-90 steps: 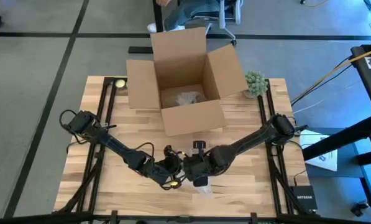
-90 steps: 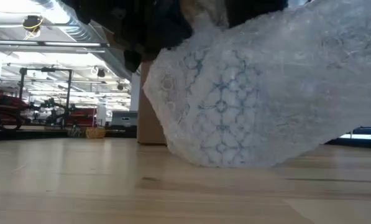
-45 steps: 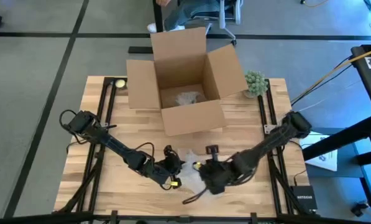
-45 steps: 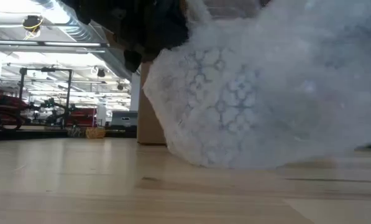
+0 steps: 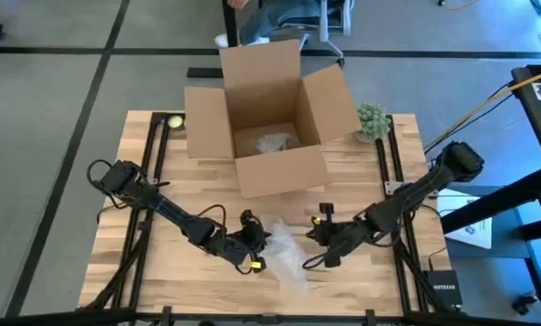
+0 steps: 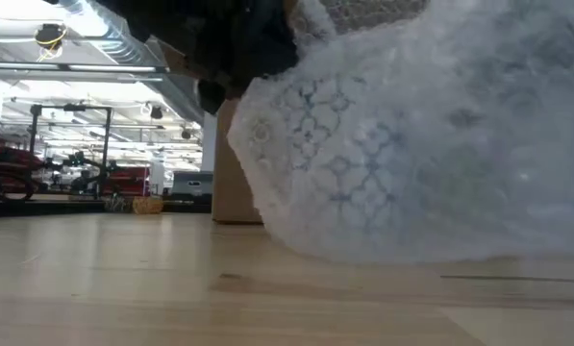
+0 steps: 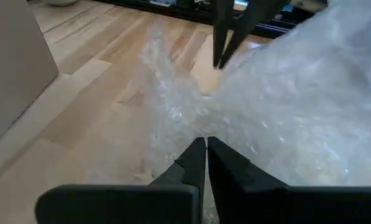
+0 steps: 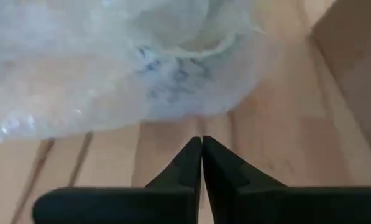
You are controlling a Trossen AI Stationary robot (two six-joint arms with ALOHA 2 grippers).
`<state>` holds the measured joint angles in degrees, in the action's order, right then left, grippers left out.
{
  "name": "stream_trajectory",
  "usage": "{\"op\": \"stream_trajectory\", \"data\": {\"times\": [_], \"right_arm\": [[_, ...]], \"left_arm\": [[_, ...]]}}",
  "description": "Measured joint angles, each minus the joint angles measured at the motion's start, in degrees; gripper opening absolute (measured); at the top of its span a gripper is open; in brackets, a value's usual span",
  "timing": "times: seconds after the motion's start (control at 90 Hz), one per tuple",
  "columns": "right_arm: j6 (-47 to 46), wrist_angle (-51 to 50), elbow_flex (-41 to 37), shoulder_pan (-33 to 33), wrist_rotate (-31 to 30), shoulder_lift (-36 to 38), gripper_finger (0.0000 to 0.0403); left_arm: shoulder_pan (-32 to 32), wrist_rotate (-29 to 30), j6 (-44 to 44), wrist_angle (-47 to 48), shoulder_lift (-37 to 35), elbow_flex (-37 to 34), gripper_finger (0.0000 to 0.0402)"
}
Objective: Wrap mug
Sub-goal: Wrap the white patterned mug with the transparent bubble wrap
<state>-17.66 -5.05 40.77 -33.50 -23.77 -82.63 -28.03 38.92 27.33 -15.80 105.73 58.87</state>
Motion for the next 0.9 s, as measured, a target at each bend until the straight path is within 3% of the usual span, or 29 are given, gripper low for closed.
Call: {"op": "stream_trajectory", "data": {"times": [0.189, 0.4, 0.478, 0.589, 0.656, 0.9], "right_arm": [[3.17, 12.0, -2.55, 0.15, 0.93, -1.86, 0.0001], [4.92, 17.74, -2.13, 0.13, 4.16, -4.66, 0.0001], [4.36, 11.62, 0.68, 0.05, 5.08, -4.28, 0.0001], [-1.71, -10.03, 12.2, 1.05, 12.26, -2.09, 0.0001], [-1.54, -18.37, 18.34, 1.59, 9.59, -2.2, 0.0001], [6.02, -16.48, 27.09, 5.93, 11.52, -9.44, 0.0001]], "left_arm": [[-0.09, 0.09, 2.04, -0.05, -0.02, 0.0, 0.0], [1.16, -0.74, 2.45, -0.01, -0.09, 0.0, 0.0], [1.94, -2.38, 2.66, -0.01, -0.15, 0.0, 0.0], [2.55, -2.75, 2.54, -0.12, -0.15, 0.0, 0.0], [3.03, -3.03, 2.74, -0.15, -0.16, 0.0, 0.0], [4.21, -2.95, 2.86, -0.28, -0.17, 0.0, 0.0]]}}
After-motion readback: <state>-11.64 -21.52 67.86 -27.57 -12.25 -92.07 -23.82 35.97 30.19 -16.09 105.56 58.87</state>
